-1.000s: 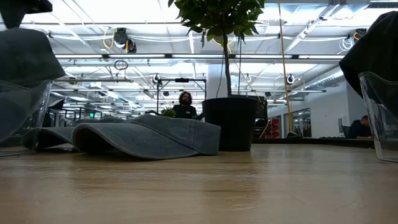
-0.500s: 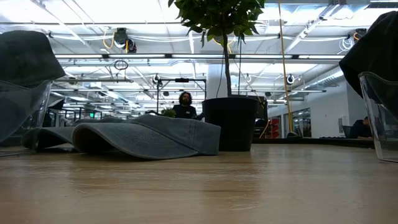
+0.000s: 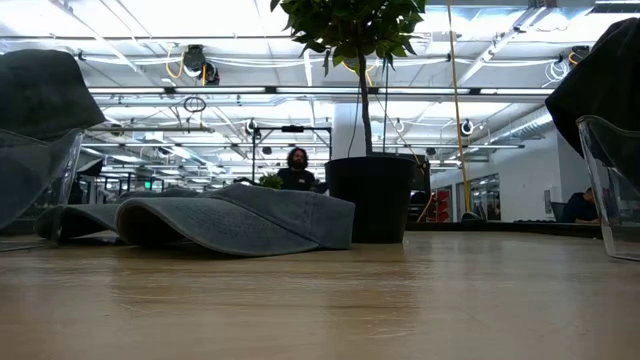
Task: Pick & Place hat
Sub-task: Put the right blue cap into the left transparent bin
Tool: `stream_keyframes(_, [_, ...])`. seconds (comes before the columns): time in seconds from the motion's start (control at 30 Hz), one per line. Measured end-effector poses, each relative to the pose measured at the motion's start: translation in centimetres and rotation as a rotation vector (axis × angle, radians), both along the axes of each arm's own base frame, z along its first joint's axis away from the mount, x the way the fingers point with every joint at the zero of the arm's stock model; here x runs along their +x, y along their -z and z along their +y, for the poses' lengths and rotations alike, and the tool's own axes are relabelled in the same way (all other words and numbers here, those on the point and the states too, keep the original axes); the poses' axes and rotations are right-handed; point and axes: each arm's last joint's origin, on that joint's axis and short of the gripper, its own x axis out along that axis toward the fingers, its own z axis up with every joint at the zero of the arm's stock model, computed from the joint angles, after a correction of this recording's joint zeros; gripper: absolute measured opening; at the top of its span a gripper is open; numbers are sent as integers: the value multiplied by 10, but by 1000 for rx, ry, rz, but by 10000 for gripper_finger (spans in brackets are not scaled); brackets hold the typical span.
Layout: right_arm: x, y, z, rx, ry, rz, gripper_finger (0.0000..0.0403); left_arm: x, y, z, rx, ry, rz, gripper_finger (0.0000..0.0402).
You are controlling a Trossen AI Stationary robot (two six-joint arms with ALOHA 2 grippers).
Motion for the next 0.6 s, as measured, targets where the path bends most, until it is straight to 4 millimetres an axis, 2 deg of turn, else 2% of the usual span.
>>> stream_keyframes(0.1, [0, -5, 7, 7, -37, -47, 256, 9, -5, -4, 18, 12, -78, 353])
stream_keyframes(0.27, [-5, -13, 15, 67, -104, -85, 309, 36, 0, -17, 232, 45, -159, 353])
stream_keyframes(0.47, [-13, -17, 17, 120, -154, -70, 326, 60, 23, -33, 487, 31, -71, 353])
stream_keyframes(0.6, [-19, -19, 17, 150, -162, -62, 323, 67, 45, -43, 539, 63, 69, 353])
